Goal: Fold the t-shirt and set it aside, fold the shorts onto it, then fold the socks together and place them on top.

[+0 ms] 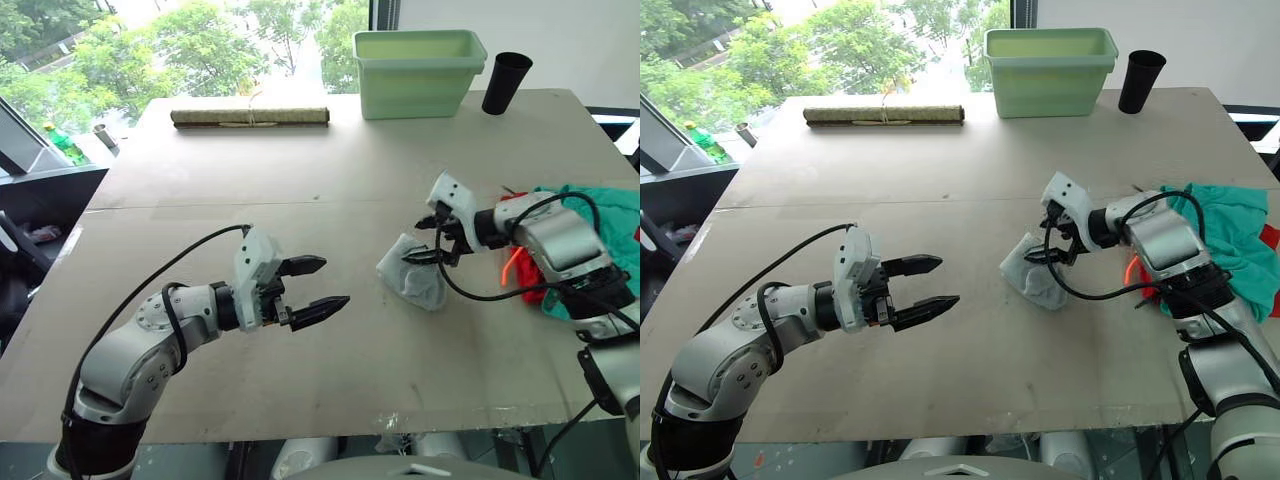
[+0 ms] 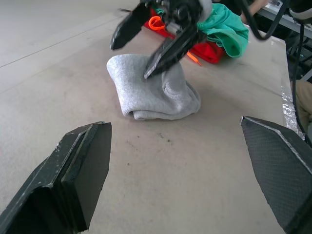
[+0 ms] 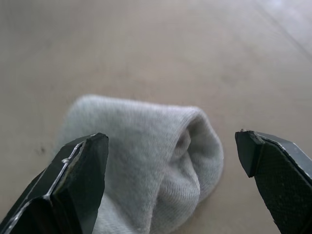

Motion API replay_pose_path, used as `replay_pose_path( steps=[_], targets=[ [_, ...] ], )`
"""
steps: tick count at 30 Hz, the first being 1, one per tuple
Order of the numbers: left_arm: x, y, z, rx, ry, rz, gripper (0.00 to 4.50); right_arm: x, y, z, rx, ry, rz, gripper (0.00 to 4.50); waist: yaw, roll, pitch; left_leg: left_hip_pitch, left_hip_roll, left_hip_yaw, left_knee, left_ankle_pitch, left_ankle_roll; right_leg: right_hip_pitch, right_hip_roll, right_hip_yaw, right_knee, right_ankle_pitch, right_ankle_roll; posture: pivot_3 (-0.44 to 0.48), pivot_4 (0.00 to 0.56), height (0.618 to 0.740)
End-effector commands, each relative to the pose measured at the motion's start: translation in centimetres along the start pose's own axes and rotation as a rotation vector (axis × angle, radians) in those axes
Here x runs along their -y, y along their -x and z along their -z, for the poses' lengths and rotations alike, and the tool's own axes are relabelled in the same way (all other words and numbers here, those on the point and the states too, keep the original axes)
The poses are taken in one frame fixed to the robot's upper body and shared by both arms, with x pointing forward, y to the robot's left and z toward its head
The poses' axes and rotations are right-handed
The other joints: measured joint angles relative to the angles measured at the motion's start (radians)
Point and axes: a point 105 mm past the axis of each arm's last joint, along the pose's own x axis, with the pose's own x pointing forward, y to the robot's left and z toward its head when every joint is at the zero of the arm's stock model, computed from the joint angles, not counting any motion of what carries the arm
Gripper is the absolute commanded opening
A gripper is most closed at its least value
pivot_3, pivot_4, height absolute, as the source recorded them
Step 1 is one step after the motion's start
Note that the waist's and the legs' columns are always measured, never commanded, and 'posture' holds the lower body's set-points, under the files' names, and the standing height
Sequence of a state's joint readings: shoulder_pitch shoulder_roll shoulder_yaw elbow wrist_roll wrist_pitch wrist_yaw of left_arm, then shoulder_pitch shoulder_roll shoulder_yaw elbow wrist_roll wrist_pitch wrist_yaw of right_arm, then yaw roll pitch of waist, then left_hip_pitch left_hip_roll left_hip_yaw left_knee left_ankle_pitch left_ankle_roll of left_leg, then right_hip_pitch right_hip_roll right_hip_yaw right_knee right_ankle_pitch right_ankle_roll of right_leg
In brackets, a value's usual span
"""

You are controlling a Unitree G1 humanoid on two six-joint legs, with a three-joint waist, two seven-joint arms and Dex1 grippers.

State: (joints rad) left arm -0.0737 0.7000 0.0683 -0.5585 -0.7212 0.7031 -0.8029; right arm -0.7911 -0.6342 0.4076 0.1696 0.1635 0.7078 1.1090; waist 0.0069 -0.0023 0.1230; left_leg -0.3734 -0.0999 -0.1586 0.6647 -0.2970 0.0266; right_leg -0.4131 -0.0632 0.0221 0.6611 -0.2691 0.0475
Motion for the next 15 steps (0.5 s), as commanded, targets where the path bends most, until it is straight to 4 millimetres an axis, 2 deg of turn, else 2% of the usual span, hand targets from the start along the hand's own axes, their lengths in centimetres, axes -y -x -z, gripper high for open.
replay_pose_path(
  steps=[1, 12, 15],
  targets=[
    [0.4, 0.2, -0.7, 0.020, -0.046, -0.002, 4.50, -0.7, -0.3, 0.6, -0.069, 0.132, -0.078, 4.40, 0.000, 0.000, 0.000, 0.000, 0.000, 0.000, 0.000, 0.000, 0.000, 0.000, 0.000, 0.000, 0.000, 0.000, 0.000, 0.000, 0.150, 0.740],
    [0.7, 0.6, -0.3, 0.013, -0.033, -0.021, 4.50, -1.4, -0.7, 2.2, -0.134, 0.227, -0.208, 4.40, 0.000, 0.000, 0.000, 0.000, 0.000, 0.000, 0.000, 0.000, 0.000, 0.000, 0.000, 0.000, 0.000, 0.000, 0.000, 0.000, 0.150, 0.740],
    [0.8, 0.7, -0.2, 0.010, -0.033, -0.023, 4.50, -0.9, -1.3, 2.9, -0.171, 0.276, -0.181, 3.53, -0.001, 0.000, 0.000, 0.000, 0.000, 0.000, 0.000, 0.000, 0.000, 0.000, 0.000, 0.000, 0.000, 0.000, 0.000, 0.000, 0.150, 0.740]
  ],
)
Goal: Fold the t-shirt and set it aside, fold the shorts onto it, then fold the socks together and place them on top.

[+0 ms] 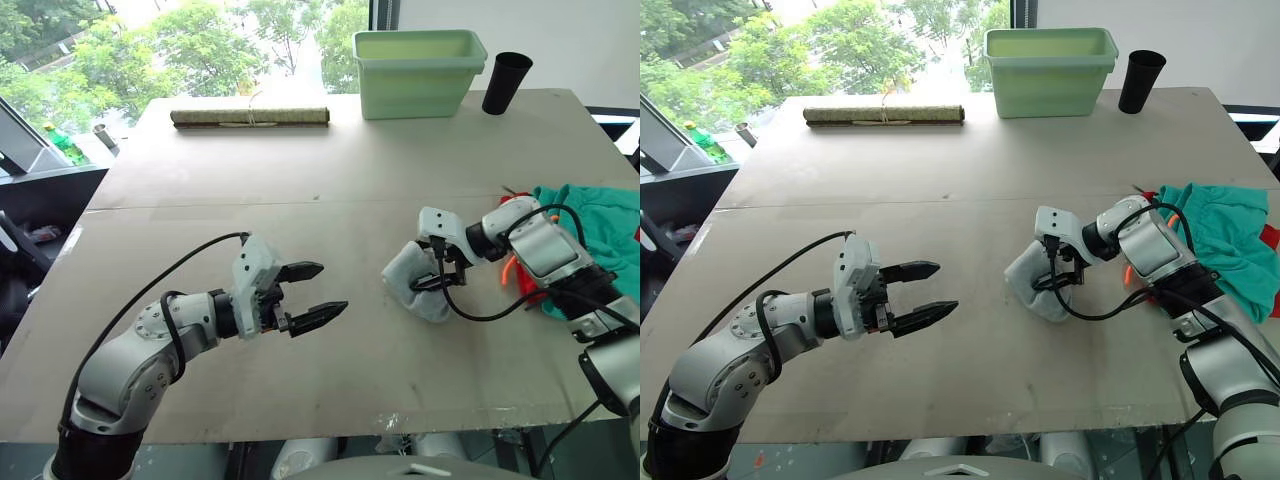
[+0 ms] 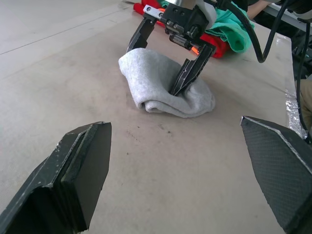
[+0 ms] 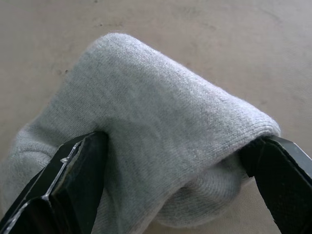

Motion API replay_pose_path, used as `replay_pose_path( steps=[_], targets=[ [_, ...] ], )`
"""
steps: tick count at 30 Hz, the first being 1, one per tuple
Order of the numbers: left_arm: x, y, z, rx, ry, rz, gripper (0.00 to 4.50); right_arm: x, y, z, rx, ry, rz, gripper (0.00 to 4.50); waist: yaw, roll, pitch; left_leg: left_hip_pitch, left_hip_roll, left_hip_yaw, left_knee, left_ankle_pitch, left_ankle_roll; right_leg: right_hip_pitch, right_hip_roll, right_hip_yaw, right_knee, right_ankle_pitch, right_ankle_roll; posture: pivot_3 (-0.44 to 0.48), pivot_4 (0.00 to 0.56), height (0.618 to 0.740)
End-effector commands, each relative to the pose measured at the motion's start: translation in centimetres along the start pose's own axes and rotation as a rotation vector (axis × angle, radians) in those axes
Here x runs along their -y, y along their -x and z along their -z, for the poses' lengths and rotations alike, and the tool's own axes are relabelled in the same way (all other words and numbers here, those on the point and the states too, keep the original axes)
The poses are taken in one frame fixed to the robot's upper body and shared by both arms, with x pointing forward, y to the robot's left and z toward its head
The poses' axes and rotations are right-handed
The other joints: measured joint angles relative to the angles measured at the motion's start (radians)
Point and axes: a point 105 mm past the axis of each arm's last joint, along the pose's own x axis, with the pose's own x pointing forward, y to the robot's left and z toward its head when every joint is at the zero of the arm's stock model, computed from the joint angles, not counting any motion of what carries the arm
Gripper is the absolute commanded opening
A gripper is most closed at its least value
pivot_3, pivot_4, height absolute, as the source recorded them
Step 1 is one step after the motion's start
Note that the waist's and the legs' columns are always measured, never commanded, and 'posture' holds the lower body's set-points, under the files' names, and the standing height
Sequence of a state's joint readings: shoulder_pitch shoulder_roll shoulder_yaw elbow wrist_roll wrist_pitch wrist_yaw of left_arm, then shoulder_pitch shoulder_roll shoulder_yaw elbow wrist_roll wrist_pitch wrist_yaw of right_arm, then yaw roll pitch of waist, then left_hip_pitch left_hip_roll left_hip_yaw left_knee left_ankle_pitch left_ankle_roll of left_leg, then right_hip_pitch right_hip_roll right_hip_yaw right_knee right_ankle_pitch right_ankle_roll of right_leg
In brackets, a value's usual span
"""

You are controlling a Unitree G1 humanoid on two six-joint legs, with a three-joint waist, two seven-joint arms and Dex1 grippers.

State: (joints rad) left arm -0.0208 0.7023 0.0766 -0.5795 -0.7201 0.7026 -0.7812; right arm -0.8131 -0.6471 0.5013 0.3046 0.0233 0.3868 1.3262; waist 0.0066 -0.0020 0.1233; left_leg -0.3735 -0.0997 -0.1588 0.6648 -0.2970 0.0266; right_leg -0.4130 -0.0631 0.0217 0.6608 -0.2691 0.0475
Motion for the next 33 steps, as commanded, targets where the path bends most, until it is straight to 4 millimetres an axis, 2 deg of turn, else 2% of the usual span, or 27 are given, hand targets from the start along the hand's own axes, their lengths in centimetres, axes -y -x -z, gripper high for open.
replay_pose_path(
  steps=[1, 2, 3, 9, 12, 17, 23, 24, 28, 33],
  targets=[
    [0.5, 0.4, -1.0, 0.026, -0.057, 0.002, 4.50, 0.2, -0.9, 1.0, -0.055, 0.026, 0.011, 3.08, -0.002, -0.001, 0.000, 0.000, 0.000, 0.000, 0.000, 0.000, 0.000, 0.000, 0.000, 0.000, 0.000, 0.000, 0.000, 0.000, 0.150, 0.740],
    [0.6, 0.4, -1.0, 0.026, -0.057, 0.001, 4.50, 0.4, -0.7, 0.6, -0.035, 0.026, 0.032, 2.53, -0.002, -0.001, 0.000, 0.001, 0.000, 0.000, 0.000, 0.000, 0.000, 0.001, 0.000, 0.000, 0.000, 0.000, 0.000, 0.000, 0.150, 0.740],
    [0.5, 0.5, -1.0, 0.025, -0.057, -0.005, 4.50, 0.6, -0.4, 0.1, -0.002, 0.015, 0.057, 2.36, -0.003, -0.001, 0.000, 0.001, 0.000, 0.000, 0.000, 0.000, 0.000, 0.001, 0.000, 0.000, 0.000, 0.000, 0.000, 0.000, 0.150, 0.740],
    [0.6, 0.5, -0.7, 0.025, -0.047, -0.007, 4.50, -0.1, 1.8, -1.8, 0.147, -0.123, 0.085, 2.36, -0.007, 0.000, 0.000, 0.001, 0.000, 0.000, 0.000, 0.000, 0.000, 0.000, 0.000, 0.000, 0.001, 0.000, 0.000, 0.000, 0.150, 0.740],
    [0.6, 0.2, -0.7, 0.029, -0.044, 0.003, 4.50, -0.7, 2.1, -1.9, 0.157, -0.134, 0.095, 2.36, -0.008, 0.001, 0.001, 0.001, 0.000, 0.000, -0.001, 0.000, 0.000, 0.000, 0.000, 0.000, 0.000, 0.000, 0.000, 0.000, 0.150, 0.740],
    [0.4, -0.1, -0.7, 0.029, -0.046, 0.016, 4.50, -1.0, 1.8, -0.6, 0.098, -0.110, 0.152, 2.36, -0.007, 0.000, 0.001, 0.001, 0.000, 0.000, -0.001, 0.000, 0.000, 0.000, 0.000, 0.000, 0.000, 0.000, 0.000, 0.000, 0.150, 0.740],
    [0.2, 0.0, -0.8, 0.026, -0.046, 0.017, 4.50, -0.1, 3.7, -1.9, 0.195, -0.174, 0.247, 2.36, -0.009, 0.000, 0.001, 0.001, 0.000, 0.000, -0.001, 0.000, 0.000, 0.000, 0.000, 0.000, 0.000, 0.000, 0.000, 0.000, 0.150, 0.740],
    [0.2, 0.0, -0.7, 0.023, -0.042, 0.020, 4.50, -0.6, 3.7, -1.8, 0.201, -0.203, 0.235, 2.36, -0.008, 0.000, 0.001, 0.001, 0.000, 0.000, -0.001, 0.000, 0.000, 0.000, 0.000, 0.000, 0.000, 0.000, 0.000, 0.000, 0.150, 0.740],
    [0.1, -0.2, -0.6, 0.022, -0.040, 0.025, 4.50, -1.7, 4.2, -1.2, 0.232, -0.345, 0.248, 4.21, -0.002, 0.000, 0.001, 0.000, 0.000, -0.001, -0.001, 0.000, 0.000, 0.000, 0.000, 0.000, 0.000, 0.000, 0.000, 0.000, 0.150, 0.740],
    [0.1, -0.2, -0.6, 0.021, -0.039, 0.027, 4.50, -3.3, 4.9, -0.8, 0.258, -0.482, 0.227, 4.21, 0.003, 0.001, 0.002, 0.000, 0.000, 0.000, -0.001, 0.000, 0.000, 0.000, 0.000, 0.001, 0.000, 0.000, 0.000, 0.000, 0.150, 0.740]
  ],
)
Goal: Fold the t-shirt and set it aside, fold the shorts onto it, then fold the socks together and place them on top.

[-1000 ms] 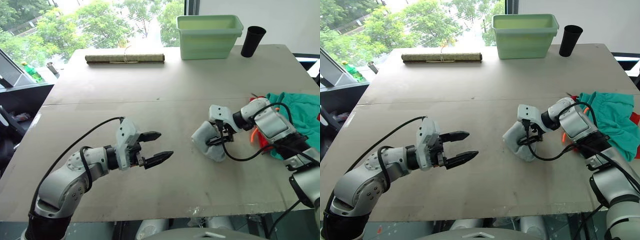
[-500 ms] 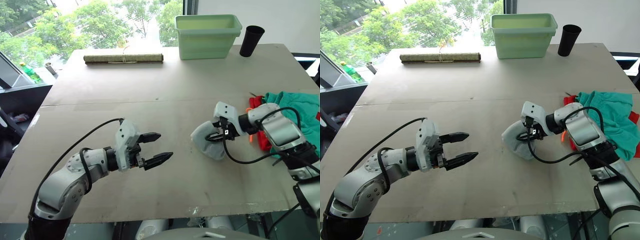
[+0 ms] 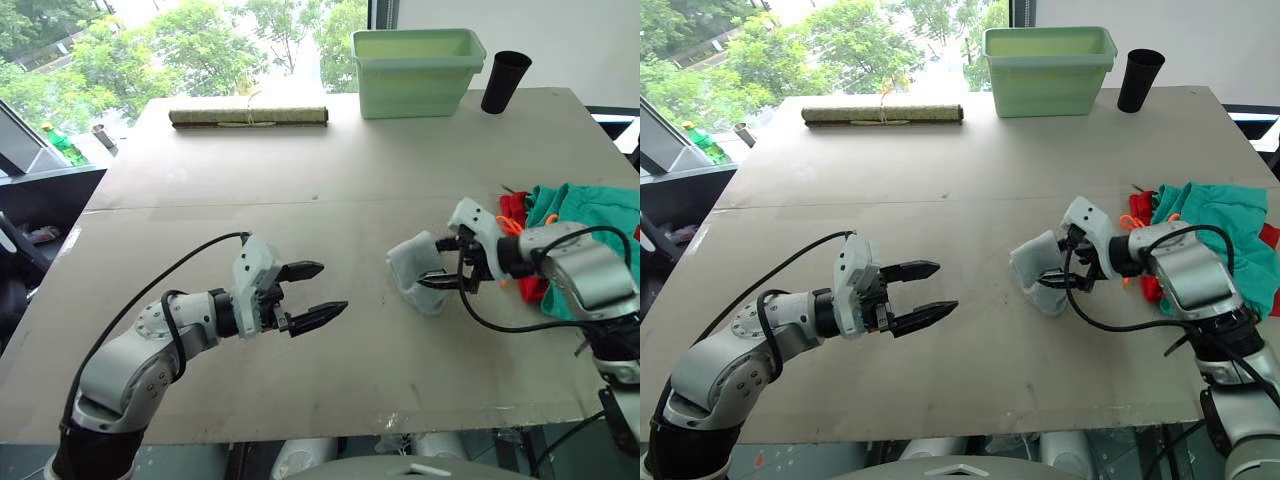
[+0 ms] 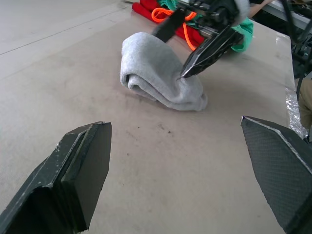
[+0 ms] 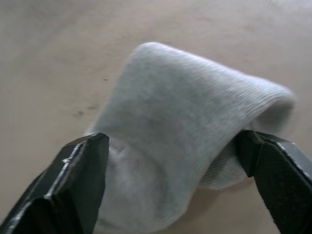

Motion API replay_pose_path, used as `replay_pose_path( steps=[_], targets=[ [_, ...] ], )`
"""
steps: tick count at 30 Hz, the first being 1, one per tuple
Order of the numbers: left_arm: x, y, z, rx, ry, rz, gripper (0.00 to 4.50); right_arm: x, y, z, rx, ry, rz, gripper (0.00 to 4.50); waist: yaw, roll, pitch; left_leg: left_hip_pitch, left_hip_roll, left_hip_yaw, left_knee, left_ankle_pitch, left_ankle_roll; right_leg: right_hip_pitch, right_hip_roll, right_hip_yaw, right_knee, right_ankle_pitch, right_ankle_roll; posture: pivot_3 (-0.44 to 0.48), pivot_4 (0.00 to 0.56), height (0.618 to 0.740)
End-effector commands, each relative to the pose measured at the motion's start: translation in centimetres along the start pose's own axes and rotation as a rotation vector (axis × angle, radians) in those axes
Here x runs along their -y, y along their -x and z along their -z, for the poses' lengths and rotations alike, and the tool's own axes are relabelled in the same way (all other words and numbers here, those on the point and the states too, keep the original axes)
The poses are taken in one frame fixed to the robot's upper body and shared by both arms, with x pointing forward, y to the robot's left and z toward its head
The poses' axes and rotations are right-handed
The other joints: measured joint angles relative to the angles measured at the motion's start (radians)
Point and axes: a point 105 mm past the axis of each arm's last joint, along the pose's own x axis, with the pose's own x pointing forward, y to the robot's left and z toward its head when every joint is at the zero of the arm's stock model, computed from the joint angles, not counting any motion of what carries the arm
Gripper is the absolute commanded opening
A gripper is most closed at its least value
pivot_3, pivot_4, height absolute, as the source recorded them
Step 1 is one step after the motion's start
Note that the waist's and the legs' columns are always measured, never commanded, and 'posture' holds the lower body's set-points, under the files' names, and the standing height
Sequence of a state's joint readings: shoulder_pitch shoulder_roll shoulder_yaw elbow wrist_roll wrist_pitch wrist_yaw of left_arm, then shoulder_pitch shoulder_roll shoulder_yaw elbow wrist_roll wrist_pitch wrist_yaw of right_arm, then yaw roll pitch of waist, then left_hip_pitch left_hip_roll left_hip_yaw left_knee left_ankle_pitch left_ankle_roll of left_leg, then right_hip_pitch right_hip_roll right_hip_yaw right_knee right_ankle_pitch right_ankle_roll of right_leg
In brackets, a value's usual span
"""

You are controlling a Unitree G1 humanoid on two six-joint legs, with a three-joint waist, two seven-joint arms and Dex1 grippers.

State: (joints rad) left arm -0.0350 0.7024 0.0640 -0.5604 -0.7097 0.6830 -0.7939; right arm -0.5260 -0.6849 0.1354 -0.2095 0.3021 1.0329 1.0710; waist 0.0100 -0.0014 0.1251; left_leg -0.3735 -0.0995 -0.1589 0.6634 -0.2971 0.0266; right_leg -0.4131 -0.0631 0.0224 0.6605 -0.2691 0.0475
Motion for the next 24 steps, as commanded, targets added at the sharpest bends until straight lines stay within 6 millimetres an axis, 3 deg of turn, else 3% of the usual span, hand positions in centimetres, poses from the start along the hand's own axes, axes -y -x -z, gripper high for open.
replay_pose_path(
  steps=[1, 8, 12, 18, 19, 21, 22, 24],
  targets=[
    [0.3, -0.1, -0.5, 0.015, -0.027, 0.019, 4.50, -0.3, 1.3, -0.3, 0.016, -0.030, 0.044, 4.21, 0.001, 0.000, 0.000, 0.000, 0.000, 0.000, 0.000, 0.000, 0.000, 0.000, 0.000, 0.000, 0.000, 0.000, 0.000, 0.000, 0.150, 0.740],
    [0.2, -0.3, -0.5, 0.016, -0.027, 0.030, 4.50, -0.4, -0.4, 0.9, 0.024, -0.196, 0.073, 4.21, 0.001, 0.000, 0.000, 0.000, 0.000, 0.000, 0.000, 0.000, 0.000, 0.000, 0.000, 0.000, 0.000, 0.000, 0.000, 0.000, 0.150, 0.740],
    [0.2, -0.3, -0.5, 0.013, -0.028, 0.031, 4.50, -0.1, -1.7, 1.6, 0.000, -0.205, 0.107, 4.21, 0.002, 0.000, 0.000, 0.000, 0.000, 0.000, 0.000, 0.000, 0.000, 0.000, 0.000, 0.000, 0.000, 0.000, 0.000, 0.000, 0.150, 0.740],
    [0.2, -0.3, -0.5, 0.012, -0.027, 0.021, 4.50, -0.5, -2.2, 2.1, -0.039, -0.081, 0.138, 1.37, 0.001, 0.000, 0.000, 0.001, 0.000, 0.000, 0.000, 0.000, 0.000, 0.000, 0.000, 0.000, 0.001, 0.000, 0.000, 0.000, 0.150, 0.740],
    [0.2, -0.2, -0.5, 0.012, -0.027, 0.019, 4.50, -0.5, -2.0, 2.1, -0.043, -0.018, 0.151, 1.17, 0.001, 0.000, 0.000, 0.001, 0.000, 0.000, 0.000, 0.000, 0.000, 0.000, 0.000, 0.000, 0.001, 0.000, 0.000, 0.000, 0.150, 0.740],
    [0.2, -0.2, -0.4, 0.011, -0.024, 0.015, 4.50, -0.5, -1.7, 2.0, -0.043, 0.061, 0.168, 0.25, 0.001, 0.000, 0.000, 0.001, 0.000, 0.000, 0.000, 0.000, 0.000, 0.000, 0.000, 0.000, 0.001, 0.000, 0.000, 0.000, 0.150, 0.740],
    [0.2, -0.2, -0.4, 0.011, -0.023, 0.012, 4.50, -0.5, -1.2, 1.7, -0.035, 0.110, 0.183, 0.04, 0.002, 0.000, 0.000, 0.001, 0.000, 0.000, 0.000, 0.000, 0.000, 0.000, 0.000, 0.000, 0.001, 0.000, 0.000, 0.000, 0.150, 0.740],
    [0.2, -0.2, -0.3, 0.013, -0.019, 0.009, 4.50, -0.6, -0.1, 0.7, -0.010, 0.177, 0.195, 0.04, 0.004, 0.000, 0.000, 0.001, 0.000, 0.000, 0.000, 0.000, 0.000, 0.000, 0.000, 0.000, 0.000, 0.000, 0.000, 0.000, 0.150, 0.740]
  ],
)
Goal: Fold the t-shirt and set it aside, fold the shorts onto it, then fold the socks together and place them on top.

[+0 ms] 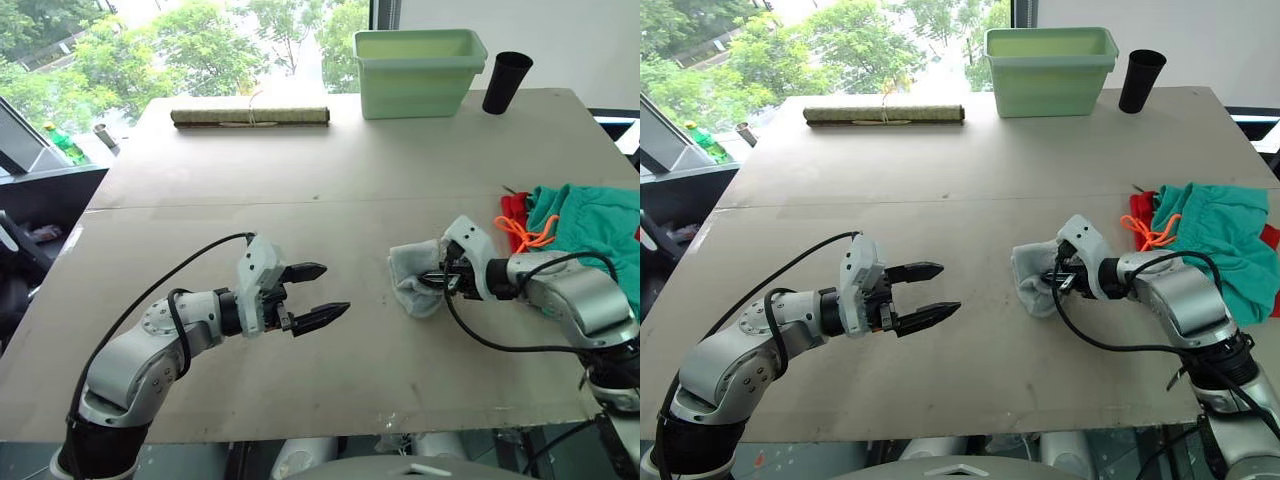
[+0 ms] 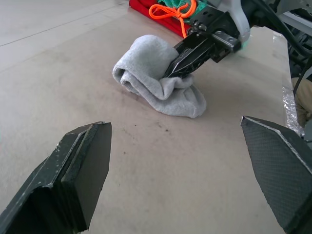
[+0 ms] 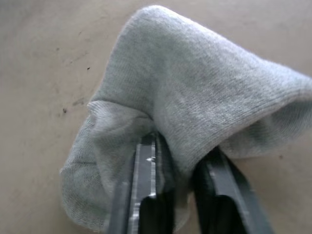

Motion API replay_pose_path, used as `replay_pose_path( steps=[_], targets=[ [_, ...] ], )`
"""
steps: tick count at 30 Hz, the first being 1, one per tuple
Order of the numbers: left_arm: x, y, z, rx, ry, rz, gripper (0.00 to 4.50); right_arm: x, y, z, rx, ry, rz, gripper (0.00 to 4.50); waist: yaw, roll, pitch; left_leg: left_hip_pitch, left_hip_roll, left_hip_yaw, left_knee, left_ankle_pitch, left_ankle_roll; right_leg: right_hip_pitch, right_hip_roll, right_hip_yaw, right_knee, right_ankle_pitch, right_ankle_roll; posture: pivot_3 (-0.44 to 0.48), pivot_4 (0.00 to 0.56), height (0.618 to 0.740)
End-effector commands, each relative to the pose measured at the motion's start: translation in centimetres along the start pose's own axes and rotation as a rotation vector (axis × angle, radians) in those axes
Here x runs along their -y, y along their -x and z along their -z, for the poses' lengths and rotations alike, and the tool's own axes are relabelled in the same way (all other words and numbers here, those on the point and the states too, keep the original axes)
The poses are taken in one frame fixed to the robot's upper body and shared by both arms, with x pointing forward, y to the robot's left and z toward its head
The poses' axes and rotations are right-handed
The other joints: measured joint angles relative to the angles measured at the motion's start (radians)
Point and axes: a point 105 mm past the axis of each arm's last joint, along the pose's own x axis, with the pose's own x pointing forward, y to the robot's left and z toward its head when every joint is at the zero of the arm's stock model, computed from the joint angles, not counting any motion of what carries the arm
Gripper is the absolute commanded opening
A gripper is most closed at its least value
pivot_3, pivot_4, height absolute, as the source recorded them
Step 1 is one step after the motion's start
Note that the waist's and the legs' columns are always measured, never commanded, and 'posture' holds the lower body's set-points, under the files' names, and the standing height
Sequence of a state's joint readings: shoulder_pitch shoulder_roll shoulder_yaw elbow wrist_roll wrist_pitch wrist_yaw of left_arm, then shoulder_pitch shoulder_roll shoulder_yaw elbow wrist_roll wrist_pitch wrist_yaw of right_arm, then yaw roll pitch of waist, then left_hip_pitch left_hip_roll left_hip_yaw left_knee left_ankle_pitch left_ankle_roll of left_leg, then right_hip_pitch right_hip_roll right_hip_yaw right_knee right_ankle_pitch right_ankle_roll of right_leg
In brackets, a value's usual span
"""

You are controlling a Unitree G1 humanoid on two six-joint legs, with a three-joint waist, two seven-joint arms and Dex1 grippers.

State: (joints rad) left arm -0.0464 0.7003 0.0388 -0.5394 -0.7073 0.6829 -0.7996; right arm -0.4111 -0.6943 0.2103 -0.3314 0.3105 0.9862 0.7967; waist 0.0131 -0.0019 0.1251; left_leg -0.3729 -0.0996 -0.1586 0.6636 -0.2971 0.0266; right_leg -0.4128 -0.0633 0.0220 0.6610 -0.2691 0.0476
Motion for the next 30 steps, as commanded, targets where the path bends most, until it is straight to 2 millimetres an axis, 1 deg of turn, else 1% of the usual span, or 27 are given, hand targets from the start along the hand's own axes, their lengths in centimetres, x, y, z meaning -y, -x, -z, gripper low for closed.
replay_pose_path(
  steps=[1, 2, 4, 10, 14, 17, 20, 23, 25, 28, 30],
  targets=[
    [0.2, 0.1, -0.6, 0.023, -0.035, -0.008, 4.50, 0.1, 1.8, -1.5, 0.046, 0.115, 0.028, 0.04, 0.001, -0.001, 0.001, 0.000, 0.000, 0.000, 0.000, 0.000, 0.000, 0.000, 0.000, 0.000, 0.000, 0.000, 0.000, 0.000, 0.150, 0.740],
    [0.1, 0.0, -0.6, 0.024, -0.034, -0.009, 4.50, 0.1, 2.4, -2.1, 0.077, 0.113, 0.025, 0.04, 0.000, -0.001, 0.001, 0.000, 0.000, 0.000, 0.000, 0.000, 0.000, 0.000, 0.000, 0.000, 0.000, 0.000, 0.000, 0.000, 0.150, 0.740],
    [0.1, -0.1, -0.7, 0.027, -0.033, -0.008, 4.50, 0.1, 3.0, -2.6, 0.110, 0.101, 0.025, 0.04, 0.000, -0.001, 0.001, 0.000, 0.000, 0.000, 0.000, 0.000, 0.000, 0.000, 0.000, 0.000, 0.000, 0.000, 0.000, 0.000, 0.150, 0.740],
    [0.0, -0.4, -0.7, 0.034, -0.036, -0.001, 4.50, 0.2, 3.5, -2.4, 0.170, 0.077, 0.048, 0.04, 0.001, -0.002, 0.001, 0.000, 0.000, 0.000, 0.000, 0.000, 0.000, 0.000, 0.000, 0.000, 0.000, 0.000, 0.000, 0.000, 0.150, 0.740],
    [-0.1, -0.4, -0.9, 0.044, -0.035, 0.004, 4.50, -1.0, 4.1, -1.9, 0.191, 0.069, 0.009, 0.04, 0.001, -0.002, 0.002, 0.000, 0.000, 0.000, 0.000, 0.000, 0.000, 0.000, 0.000, 0.000, 0.000, 0.000, 0.000, 0.000, 0.150, 0.740],
    [-0.3, -0.8, -1.5, 0.063, -0.024, 0.011, 4.50, -2.5, 4.4, -1.1, 0.136, 0.125, -0.062, 0.04, 0.002, -0.001, 0.002, 0.000, 0.000, 0.000, 0.000, 0.000, 0.000, 0.000, 0.000, 0.000, 0.000, 0.000, 0.000, 0.000, 0.150, 0.740],
    [-0.8, -1.5, -2.5, 0.097, -0.028, 0.020, 4.50, -3.7, 4.4, -1.0, 0.095, 0.222, -0.113, 0.04, 0.002, -0.002, 0.002, 0.000, 0.000, 0.000, 0.000, 0.000, 0.000, 0.000, 0.000, -0.001, 0.000, 0.000, 0.000, 0.000, 0.150, 0.740],
    [-1.6, -2.7, -3.2, 0.106, -0.036, 0.012, 4.50, -4.0, 3.8, -1.2, 0.069, 0.324, -0.115, 0.04, 0.001, -0.003, 0.003, 0.000, 0.000, -0.001, 0.001, 0.000, 0.000, 0.001, 0.000, -0.001, 0.001, 0.000, 0.000, 0.000, 0.150, 0.740],
    [-2.1, -3.2, -3.3, 0.104, -0.050, -0.002, 4.50, -4.1, 3.5, -1.4, 0.070, 0.358, -0.121, 0.04, 0.001, -0.003, 0.003, 0.000, 0.000, 0.000, 0.001, 0.000, 0.000, 0.001, 0.000, -0.001, 0.001, 0.000, 0.000, 0.000, 0.150, 0.740],
    [-2.8, -5.1, -3.4, 0.105, -0.077, -0.033, 4.50, -4.5, 2.5, -2.0, 0.090, 0.411, -0.134, 0.04, 0.001, -0.003, 0.003, 0.000, 0.000, 0.000, 0.002, 0.000, 0.000, 0.001, 0.000, -0.001, 0.000, 0.000, 0.000, 0.000, 0.150, 0.740],
    [-3.1, -6.5, -2.9, 0.082, -0.100, -0.062, 4.50, -4.8, 2.1, -3.0, 0.131, 0.447, -0.149, 0.04, 0.001, -0.004, 0.003, -0.001, 0.000, 0.000, 0.002, 0.000, 0.000, 0.001, 0.000, -0.001, 0.000, 0.000, 0.000, 0.000, 0.150, 0.740]
  ],
)
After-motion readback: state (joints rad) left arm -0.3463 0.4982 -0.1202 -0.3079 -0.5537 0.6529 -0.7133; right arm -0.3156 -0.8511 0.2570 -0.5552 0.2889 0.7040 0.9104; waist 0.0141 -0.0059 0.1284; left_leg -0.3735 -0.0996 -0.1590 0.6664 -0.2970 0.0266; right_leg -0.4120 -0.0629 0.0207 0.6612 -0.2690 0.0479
